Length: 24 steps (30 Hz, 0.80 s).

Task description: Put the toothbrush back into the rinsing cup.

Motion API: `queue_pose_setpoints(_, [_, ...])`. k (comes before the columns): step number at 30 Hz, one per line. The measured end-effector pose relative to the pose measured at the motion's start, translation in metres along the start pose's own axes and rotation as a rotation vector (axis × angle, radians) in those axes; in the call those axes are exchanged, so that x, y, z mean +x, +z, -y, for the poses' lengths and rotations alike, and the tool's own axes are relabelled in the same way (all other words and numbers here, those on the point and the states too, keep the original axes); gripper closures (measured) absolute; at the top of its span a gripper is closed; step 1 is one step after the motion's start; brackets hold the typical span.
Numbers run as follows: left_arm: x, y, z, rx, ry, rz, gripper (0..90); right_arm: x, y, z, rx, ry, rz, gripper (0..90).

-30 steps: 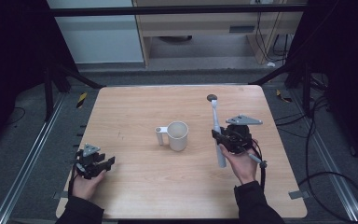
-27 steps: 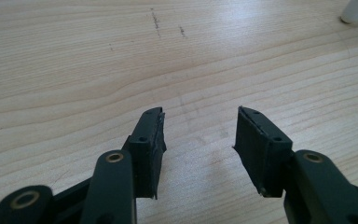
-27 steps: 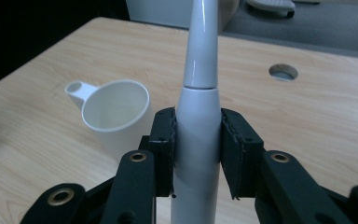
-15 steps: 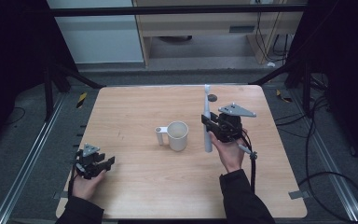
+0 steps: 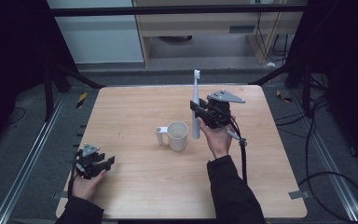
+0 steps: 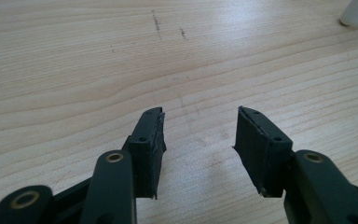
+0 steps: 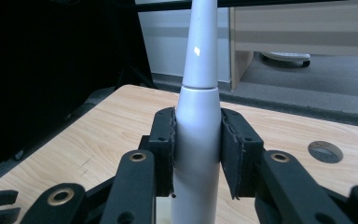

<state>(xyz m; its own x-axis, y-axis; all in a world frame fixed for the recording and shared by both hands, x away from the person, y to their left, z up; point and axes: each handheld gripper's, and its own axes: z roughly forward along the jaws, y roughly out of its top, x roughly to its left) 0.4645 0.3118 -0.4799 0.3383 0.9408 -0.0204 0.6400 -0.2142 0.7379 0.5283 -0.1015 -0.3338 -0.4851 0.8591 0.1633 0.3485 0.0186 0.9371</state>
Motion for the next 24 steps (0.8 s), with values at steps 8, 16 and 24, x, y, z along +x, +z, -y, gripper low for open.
queue_pose_setpoints(8, [0.0, 0.0, 0.0, -0.002, 0.0, 0.001, 51.1, 0.006, 0.016, -0.004, 0.002, 0.0, -0.017, 67.6])
queue_pose_setpoints(16, [0.0, 0.0, 0.0, -0.002, -0.001, 0.003, 51.1, 0.012, 0.037, -0.006, 0.012, -0.005, -0.029, 67.6])
queue_pose_setpoints(24, [0.0, 0.0, 0.0, -0.005, -0.005, 0.004, 51.2, 0.018, 0.052, -0.002, 0.038, -0.013, -0.043, 67.6])
